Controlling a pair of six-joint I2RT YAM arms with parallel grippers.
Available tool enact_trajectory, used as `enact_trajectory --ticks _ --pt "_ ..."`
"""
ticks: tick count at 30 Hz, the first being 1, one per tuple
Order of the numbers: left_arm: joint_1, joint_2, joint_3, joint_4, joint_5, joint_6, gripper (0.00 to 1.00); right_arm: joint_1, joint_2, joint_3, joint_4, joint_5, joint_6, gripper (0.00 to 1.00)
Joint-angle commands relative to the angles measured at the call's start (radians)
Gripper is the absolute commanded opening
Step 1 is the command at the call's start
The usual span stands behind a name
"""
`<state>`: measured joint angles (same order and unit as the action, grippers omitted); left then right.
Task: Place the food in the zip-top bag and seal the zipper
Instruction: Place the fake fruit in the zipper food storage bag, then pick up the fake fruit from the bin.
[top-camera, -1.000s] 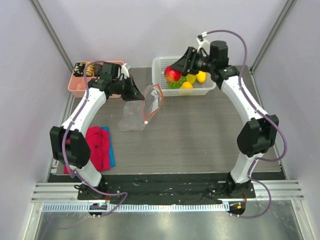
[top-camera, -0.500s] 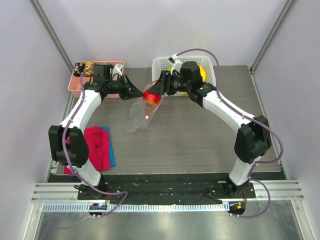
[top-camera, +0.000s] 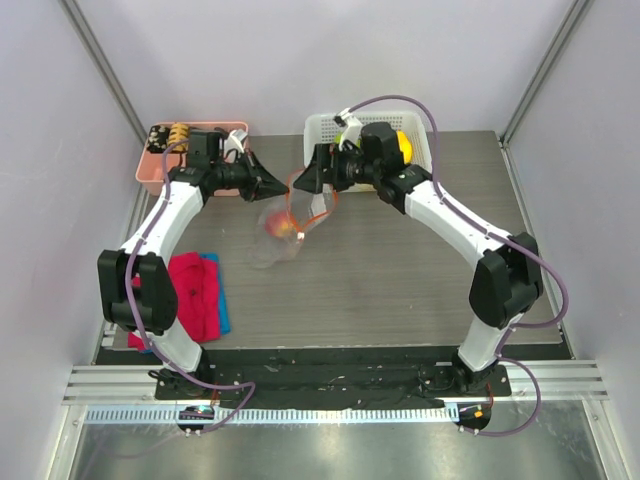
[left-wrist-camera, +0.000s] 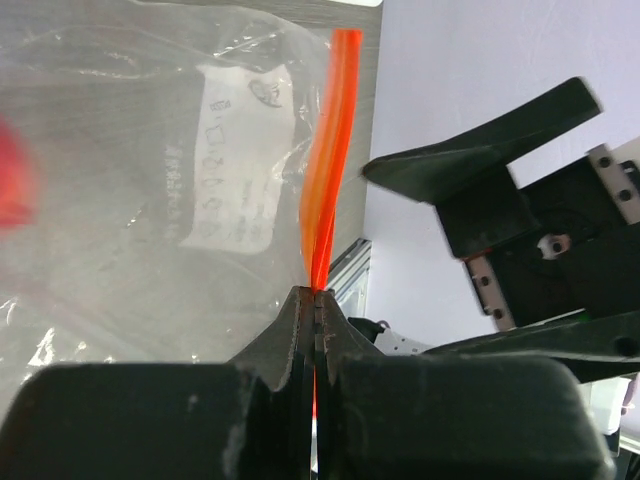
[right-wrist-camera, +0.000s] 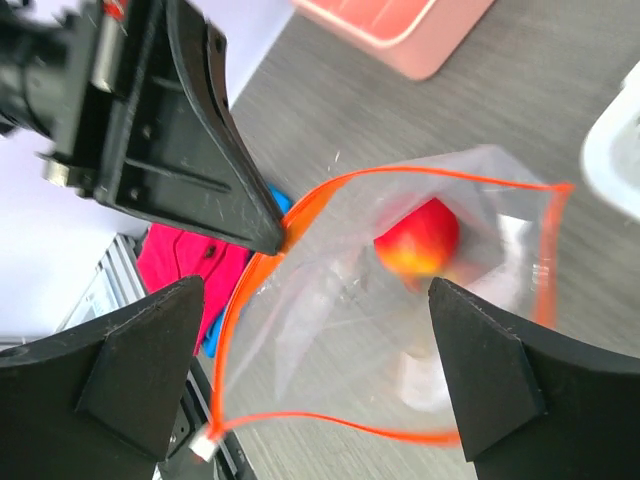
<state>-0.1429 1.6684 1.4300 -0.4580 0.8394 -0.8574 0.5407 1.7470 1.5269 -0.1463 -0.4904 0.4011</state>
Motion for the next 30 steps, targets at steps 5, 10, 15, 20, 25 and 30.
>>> enact_trajectory --ticks 5,10,15,20,25,30 --pt "0.017 -0.033 0.02 0.021 0.027 0.023 0.0 -0.205 -0.012 0.116 -0.045 -0.01 -0.03 0.95" --pt "0.017 -0.033 0.021 0.002 0.007 0.057 0.0 -0.3 0.066 0.168 -0.143 0.151 -0.157 0.91" --pt "0.017 -0.032 0.02 0.002 0.006 0.057 0.0 -0.315 0.181 0.255 -0.217 0.321 -0.203 0.92" --pt "0.017 -0.035 0.017 -0.008 -0.003 0.075 0.0 -0.318 0.325 0.337 -0.242 0.397 -0.19 0.96" --pt "0.017 -0.033 0.018 -0.021 -0.013 0.087 0.0 -0.32 0.436 0.423 -0.276 0.429 -0.163 0.98" --pt "0.017 -0.03 0.015 -0.028 -0.02 0.096 0.0 -0.323 0.509 0.443 -0.276 0.38 -0.148 0.98"
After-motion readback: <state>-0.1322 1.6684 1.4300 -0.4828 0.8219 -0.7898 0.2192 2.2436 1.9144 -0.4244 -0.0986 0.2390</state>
